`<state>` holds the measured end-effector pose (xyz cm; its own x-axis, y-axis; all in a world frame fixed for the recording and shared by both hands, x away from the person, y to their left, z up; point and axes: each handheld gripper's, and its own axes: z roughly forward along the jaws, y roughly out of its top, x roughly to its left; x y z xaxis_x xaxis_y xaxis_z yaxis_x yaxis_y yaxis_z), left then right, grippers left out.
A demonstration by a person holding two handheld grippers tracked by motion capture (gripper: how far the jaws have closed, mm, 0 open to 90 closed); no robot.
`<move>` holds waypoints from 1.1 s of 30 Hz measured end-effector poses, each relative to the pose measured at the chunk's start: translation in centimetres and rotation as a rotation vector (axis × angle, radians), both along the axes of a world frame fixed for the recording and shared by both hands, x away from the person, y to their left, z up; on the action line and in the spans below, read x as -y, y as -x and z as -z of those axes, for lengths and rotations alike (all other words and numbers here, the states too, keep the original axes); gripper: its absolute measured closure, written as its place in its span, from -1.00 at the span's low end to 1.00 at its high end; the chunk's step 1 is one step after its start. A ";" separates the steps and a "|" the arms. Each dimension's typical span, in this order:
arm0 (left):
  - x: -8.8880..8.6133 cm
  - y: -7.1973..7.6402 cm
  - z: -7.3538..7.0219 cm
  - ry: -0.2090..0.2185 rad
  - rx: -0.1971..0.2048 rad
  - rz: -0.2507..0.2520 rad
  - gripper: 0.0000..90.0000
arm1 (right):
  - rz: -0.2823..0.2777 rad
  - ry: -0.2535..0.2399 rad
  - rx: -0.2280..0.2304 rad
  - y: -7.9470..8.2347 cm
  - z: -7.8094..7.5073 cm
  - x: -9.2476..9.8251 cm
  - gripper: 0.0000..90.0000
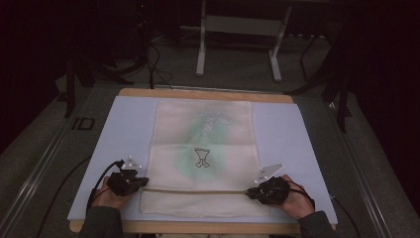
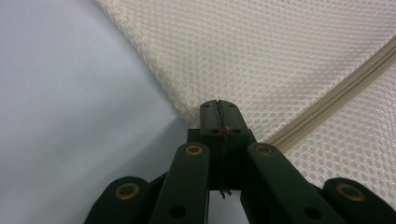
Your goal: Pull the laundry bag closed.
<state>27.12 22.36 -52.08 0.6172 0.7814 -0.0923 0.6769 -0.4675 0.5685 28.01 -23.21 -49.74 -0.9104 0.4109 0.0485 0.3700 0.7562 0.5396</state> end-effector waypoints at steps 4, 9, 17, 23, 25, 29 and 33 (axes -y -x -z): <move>0.0 0.0 0.0 -0.001 0.001 0.000 1.00 | 0.012 -0.004 0.001 -0.1 -0.1 0.7 0.83; 0.0 0.0 0.0 -0.001 0.001 0.000 1.00 | 0.013 -0.016 -0.005 -0.2 -0.1 1.1 0.83; 0.0 0.0 0.0 -0.004 0.001 0.001 1.00 | 0.043 0.017 0.005 -0.3 -0.3 2.6 0.83; 0.1 0.0 0.0 -0.005 0.003 -0.001 1.00 | 0.068 -0.014 -0.013 -0.1 -0.2 4.2 0.82; 0.1 0.0 0.0 -0.005 0.003 -0.001 1.00 | 0.063 -0.010 -0.011 -0.1 -0.1 4.1 0.82; 0.0 0.0 0.0 -0.001 0.005 0.000 1.00 | 0.064 -0.013 -0.019 -0.2 0.0 4.2 0.82; -0.5 -0.2 0.2 0.055 -0.019 -0.004 0.99 | 0.078 -0.024 -0.019 -0.3 0.3 4.1 0.70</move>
<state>27.28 22.87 -52.24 0.6120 0.7772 -0.1463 0.6894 -0.4335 0.5804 28.32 -27.33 -50.01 -0.8746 0.4789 0.0760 0.4374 0.7115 0.5500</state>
